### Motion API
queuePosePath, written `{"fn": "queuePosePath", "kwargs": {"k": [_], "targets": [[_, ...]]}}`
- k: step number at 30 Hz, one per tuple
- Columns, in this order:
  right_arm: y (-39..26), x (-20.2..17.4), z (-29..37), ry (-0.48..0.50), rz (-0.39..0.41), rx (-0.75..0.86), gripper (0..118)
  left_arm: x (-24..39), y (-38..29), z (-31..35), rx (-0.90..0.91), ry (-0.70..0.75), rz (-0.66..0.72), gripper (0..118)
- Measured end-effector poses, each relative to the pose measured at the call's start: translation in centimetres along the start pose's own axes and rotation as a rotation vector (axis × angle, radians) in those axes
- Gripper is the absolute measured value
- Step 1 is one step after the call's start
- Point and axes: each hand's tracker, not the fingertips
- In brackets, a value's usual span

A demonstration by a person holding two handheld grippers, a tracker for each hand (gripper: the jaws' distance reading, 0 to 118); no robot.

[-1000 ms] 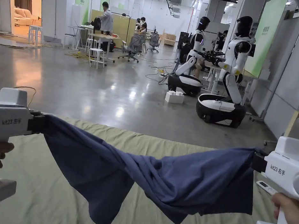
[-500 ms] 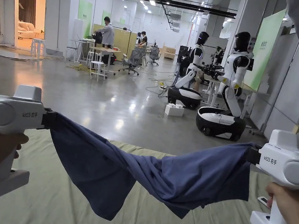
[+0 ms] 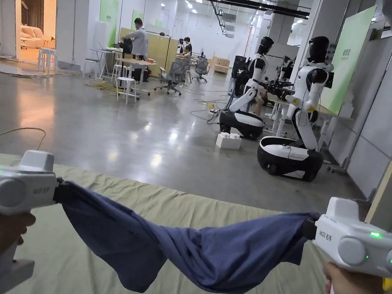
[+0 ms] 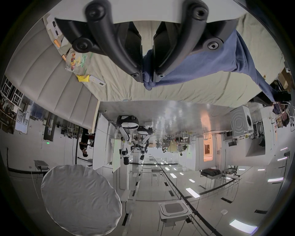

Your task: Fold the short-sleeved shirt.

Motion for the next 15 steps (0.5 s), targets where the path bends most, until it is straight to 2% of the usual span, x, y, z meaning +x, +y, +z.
{"fn": "queuePosePath", "kwargs": {"k": [7, 13, 15], "targets": [[-10.2, -0.3, 0.5, -0.002, 0.007, -0.129, 11, -0.5, -10.9, -0.3, -0.101, -0.004, 0.023, 6], [-19.8, 0.8, 4.0, -0.006, -0.015, -0.244, 11, -2.5, -20.3, 3.9, -0.178, 0.006, 0.076, 6], [-22.2, 0.9, 5.0, -0.008, 0.0, -0.28, 11, -3.6, -23.2, 4.5, -0.237, -0.005, 0.107, 6]]}}
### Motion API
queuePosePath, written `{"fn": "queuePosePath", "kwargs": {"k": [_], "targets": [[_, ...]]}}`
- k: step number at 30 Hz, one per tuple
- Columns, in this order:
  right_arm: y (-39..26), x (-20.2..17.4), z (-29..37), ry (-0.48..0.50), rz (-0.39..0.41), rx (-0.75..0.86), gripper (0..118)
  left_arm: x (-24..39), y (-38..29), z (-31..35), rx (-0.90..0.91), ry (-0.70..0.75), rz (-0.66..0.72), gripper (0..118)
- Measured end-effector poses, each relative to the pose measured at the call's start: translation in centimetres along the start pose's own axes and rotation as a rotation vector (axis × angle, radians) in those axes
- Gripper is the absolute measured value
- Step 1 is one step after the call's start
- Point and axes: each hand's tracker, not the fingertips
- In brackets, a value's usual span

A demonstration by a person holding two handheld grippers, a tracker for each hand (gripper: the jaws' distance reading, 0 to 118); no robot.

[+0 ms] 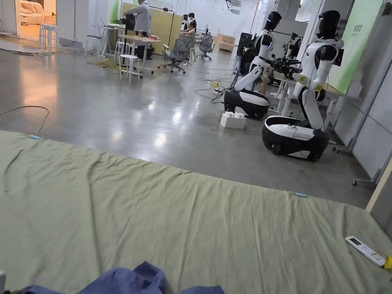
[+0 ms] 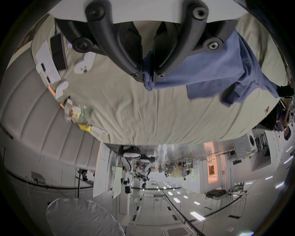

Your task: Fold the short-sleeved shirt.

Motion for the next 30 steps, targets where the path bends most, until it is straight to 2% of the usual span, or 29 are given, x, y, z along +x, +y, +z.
{"fn": "queuePosePath", "kwargs": {"k": [7, 9, 13, 14, 15, 16, 17, 18, 19, 25, 26, 27, 28, 29, 30], "targets": [[-5.9, -0.2, 0.4, -0.023, 0.01, -0.077, 11, -0.1, -7.6, 1.5, -0.129, 0.02, -0.034, 6], [-6.7, -0.1, -0.1, -0.026, 0.001, -0.1, 11, -0.8, -8.5, 0.6, -0.166, 0.01, 0.024, 6], [-7.2, 0.0, -0.2, -0.025, -0.007, -0.115, 14, -0.9, -8.9, 0.0, -0.177, 0.024, 0.013, 7], [-6.9, 0.0, 0.3, -0.031, -0.008, -0.106, 23, -0.8, -8.7, 0.1, -0.166, 0.036, 0.0, 11], [-6.5, -0.1, 0.6, -0.041, -0.003, -0.088, 37, -0.1, -8.4, 0.6, -0.149, 0.052, -0.019, 22], [-6.0, -0.3, 1.1, -0.048, -0.001, -0.058, 52, 0.3, -7.8, 0.9, -0.118, 0.087, -0.053, 41], [-5.3, -0.5, 1.7, -0.06, 0.001, -0.029, 75, 0.6, -7.3, 1.2, -0.089, 0.096, -0.071, 66], [-4.5, -0.7, 2.4, -0.062, 0.003, 0.006, 82, 1.1, -6.7, 1.6, -0.055, 0.095, -0.091, 74], [-3.8, -1.0, 3.1, -0.049, 0.007, 0.049, 83, 1.5, -6.0, 2.1, -0.015, 0.091, -0.106, 75], [1.3, -5.1, 7.8, 0.011, 0.035, 0.287, 83, 6.9, -1.1, 5.4, 0.233, 0.005, -0.128, 74], [1.6, -5.5, 8.2, 0.016, 0.033, 0.302, 78, 7.5, -0.7, 5.7, 0.251, -0.001, -0.132, 73], [2.2, -6.3, 9.0, 0.029, 0.029, 0.335, 67, 8.5, 0.0, 6.1, 0.286, -0.018, -0.144, 70], [2.7, -7.0, 9.8, 0.045, 0.03, 0.376, 51, 9.6, 0.5, 6.7, 0.328, -0.03, -0.158, 65], [3.1, -7.6, 10.4, 0.062, 0.035, 0.399, 27, 10.5, 0.9, 7.2, 0.359, -0.042, -0.173, 48], [3.5, -8.3, 11.0, 0.075, 0.037, 0.421, 16, 11.5, 1.2, 7.7, 0.387, -0.059, -0.194, 29]]}}
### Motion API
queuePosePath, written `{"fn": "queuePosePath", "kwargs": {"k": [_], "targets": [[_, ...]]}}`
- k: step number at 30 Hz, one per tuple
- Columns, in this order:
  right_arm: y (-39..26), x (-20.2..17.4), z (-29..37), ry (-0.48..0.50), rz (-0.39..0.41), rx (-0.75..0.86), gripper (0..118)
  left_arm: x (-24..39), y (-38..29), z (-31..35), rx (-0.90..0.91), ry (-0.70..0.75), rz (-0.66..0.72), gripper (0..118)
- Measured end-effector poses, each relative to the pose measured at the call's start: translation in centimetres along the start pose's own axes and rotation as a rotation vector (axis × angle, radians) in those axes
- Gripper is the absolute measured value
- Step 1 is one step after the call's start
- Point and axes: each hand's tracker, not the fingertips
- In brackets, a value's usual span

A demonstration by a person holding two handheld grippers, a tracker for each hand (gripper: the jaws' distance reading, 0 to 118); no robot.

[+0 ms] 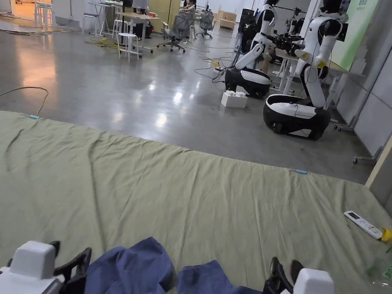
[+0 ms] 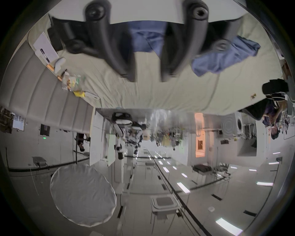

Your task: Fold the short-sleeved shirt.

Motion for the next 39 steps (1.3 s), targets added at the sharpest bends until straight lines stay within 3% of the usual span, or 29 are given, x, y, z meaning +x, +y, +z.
{"fn": "queuePosePath", "kwargs": {"k": [1, 3, 5, 10, 14, 19, 25, 28, 30, 32, 39], "targets": [[0.4, -0.6, 0.3, 0.002, -0.001, 0.013, 15, 0.8, 0.7, 0.2, 0.019, -0.006, -0.011, 12], [1.0, -1.7, 0.9, 0.004, 0.005, 0.059, 5, 2.4, 1.3, 0.6, 0.045, -0.013, -0.021, 6], [1.1, -2.5, 1.3, 0.005, 0.001, 0.069, 3, 3.3, 1.7, 0.7, 0.082, -0.069, -0.021, 5], [1.2, -3.3, 1.6, -0.022, 0.018, 0.115, 2, 4.5, 2.1, 0.6, 0.092, -0.014, -0.076, 2], [0.7, -3.0, 1.2, -0.019, 0.016, 0.099, 1, 3.7, 1.6, -0.4, 0.052, -0.053, -0.033, 2], [-0.8, -2.1, 0.4, -0.022, 0.018, 0.047, 1, 1.8, -0.5, -4.4, -0.115, -0.083, 0.02, 2], [-2.9, -0.5, -1.3, -0.04, 0.006, -0.048, 1, -0.3, -0.8, -14.3, -0.333, -0.142, 0.032, 3], [-3.9, 0.3, -2.2, -0.052, 0.005, -0.079, 1, -0.3, -0.1, -19.9, -0.372, -0.167, -0.019, 25], [-4.4, 0.8, -2.7, -0.067, 0.006, -0.095, 1, 0.4, 0.2, -23.5, -0.404, -0.188, -0.04, 63], [-5.0, 1.5, -3.2, -0.079, 0.005, -0.115, 1, 1.2, 0.2, -26.8, -0.483, -0.202, -0.074, 87], [-7.0, 3.5, -4.1, -0.11, -0.001, -0.198, 1, 3.8, -3.2, -34.3, -0.647, -0.251, -0.074, 91]]}}
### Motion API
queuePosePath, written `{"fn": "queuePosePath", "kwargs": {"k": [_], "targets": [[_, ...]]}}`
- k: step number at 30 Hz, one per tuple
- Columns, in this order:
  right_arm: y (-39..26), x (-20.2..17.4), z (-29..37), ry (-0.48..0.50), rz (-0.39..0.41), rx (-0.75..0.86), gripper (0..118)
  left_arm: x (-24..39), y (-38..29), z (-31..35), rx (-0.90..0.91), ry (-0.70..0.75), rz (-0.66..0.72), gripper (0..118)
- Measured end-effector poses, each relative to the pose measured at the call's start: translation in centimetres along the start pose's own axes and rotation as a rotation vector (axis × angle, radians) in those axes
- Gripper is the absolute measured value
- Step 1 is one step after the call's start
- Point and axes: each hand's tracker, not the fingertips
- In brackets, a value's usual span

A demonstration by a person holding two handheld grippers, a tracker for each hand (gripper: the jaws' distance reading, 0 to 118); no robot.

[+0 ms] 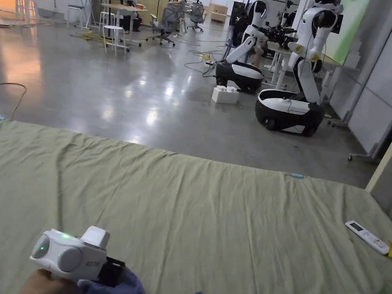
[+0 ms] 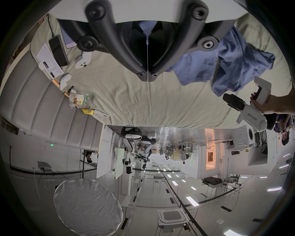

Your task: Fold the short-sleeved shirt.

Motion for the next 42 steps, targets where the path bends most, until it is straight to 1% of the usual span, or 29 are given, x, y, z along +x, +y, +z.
{"fn": "queuePosePath", "kwargs": {"k": [3, 5, 7, 9, 10, 11, 12, 13, 14, 15, 16, 17, 18, 20, 21, 24, 26, 28, 29, 31, 32, 33, 34, 35, 36, 38, 40, 41, 42], "targets": [[-0.8, 0.9, -0.1, -0.017, 0.002, -0.026, 1, 0.6, -1.0, -3.1, -0.086, 0.058, -0.055, 91], [-1.4, 1.5, -0.1, -0.025, 0.01, -0.045, 1, 1.4, -1.8, -4.2, -0.134, 0.098, -0.124, 90], [-2.0, 2.0, -0.2, -0.037, 0.01, -0.066, 1, 1.9, -2.0, -4.0, -0.039, 0.111, -0.137, 88], [-2.8, 2.6, -0.5, -0.039, 0.001, -0.099, 1, 2.8, -2.1, -4.1, -0.06, 0.129, -0.115, 81], [-3.1, 2.8, -0.7, -0.041, -0.011, -0.118, 1, 2.6, -2.1, -4.0, -0.055, 0.123, -0.117, 73], [-3.3, 3.1, -0.8, -0.038, -0.025, -0.137, 1, 2.9, -2.1, -3.9, -0.043, 0.099, -0.115, 58], [-3.5, 3.3, -1.1, -0.035, -0.037, -0.162, 1, 3.4, -2.2, -3.8, -0.031, 0.097, -0.137, 48], [-3.6, 3.6, -1.3, -0.028, -0.055, -0.18, 1, 3.8, -2.2, -3.5, -0.029, 0.115, -0.161, 35], [-3.9, 3.8, -1.6, -0.028, -0.077, -0.213, 1, 4.0, -2.1, -3.1, -0.037, 0.109, -0.169, 10], [-3.9, 4.1, -2.0, -0.028, -0.074, -0.218, 2, 4.3, -2.1, -2.9, -0.045, 0.115, -0.168, 7], [-4.0, 4.4, -2.4, -0.025, -0.084, -0.238, 3, 4.5, -1.9, -2.5, -0.052, 0.119, -0.157, 6], [-4.0, 4.6, -2.9, -0.024, -0.079, -0.277, 10, 4.4, -1.9, -2.1, -0.059, 0.107, -0.143, 6], [-4.1, 5.0, -3.6, -0.025, -0.085, -0.297, 22, 4.2, -1.6, -1.5, -0.053, 0.102, -0.142, 6], [-4.1, 5.8, -4.8, 0.002, -0.075, -0.344, 57, 4.1, -1.6, 0.4, 0.006, 0.113, -0.147, 6], [-4.2, 6.2, -5.4, 0.024, -0.085, -0.369, 64, 4.0, -1.5, 1.5, 0.037, 0.091, -0.136, 6], [-4.4, 6.7, -7.5, 0.076, -0.063, -0.446, 67, 3.6, -1.5, 5.6, 0.137, 0.094, -0.116, 6], [-4.9, 6.4, -8.9, 0.098, -0.02, -0.503, 70, 3.0, -1.9, 7.8, 0.177, 0.088, -0.102, 6], [-5.9, 6.0, -10.7, 0.122, 0.018, -0.577, 67, 2.6, -2.8, 10.3, 0.215, 0.091, -0.082, 6], [-6.5, 5.5, -11.1, 0.128, 0.018, -0.608, 65, 2.4, -3.3, 11.0, 0.22, 0.092, -0.076, 6], [-7.7, 4.9, -11.9, 0.178, 0.02, -0.64, 59, 2.5, -4.5, 13.3, 0.24, 0.105, -0.055, 6], [-8.0, 4.6, -11.7, 0.223, -0.001, -0.622, 39, 2.4, -5.1, 14.0, 0.246, 0.107, -0.053, 6], [-8.3, 4.3, -11.6, 0.24, 0.004, -0.59, 24, 2.2, -5.8, 14.9, 0.264, 0.12, -0.044, 6], [-8.2, 3.7, -11.4, 0.2, 0.063, -0.572, 20, 2.0, -6.2, 15.1, 0.269, 0.129, -0.042, 6], [-8.2, 3.4, -11.4, 0.185, 0.109, -0.57, 18, 1.9, -6.7, 15.6, 0.269, 0.135, -0.037, 6], [-8.1, 3.3, -11.4, 0.193, 0.088, -0.58, 15, 1.7, -7.2, 16.1, 0.272, 0.134, -0.029, 6], [-7.3, 3.7, -10.6, 0.169, 0.048, -0.569, 12, 1.5, -7.9, 16.9, 0.292, 0.14, -0.019, 6], [-6.4, 4.0, -9.5, 0.162, 0.017, -0.498, 11, 1.2, -8.2, 18.0, 0.315, 0.157, -0.01, 6], [-5.9, 4.1, -8.9, 0.15, 0.025, -0.454, 11, 1.4, -7.7, 17.0, 0.332, 0.155, 0.001, 6], [-5.1, 4.2, -8.1, 0.146, 0.028, -0.415, 10, 2.1, -7.7, 18.7, 0.368, 0.146, 0.017, 6]]}}
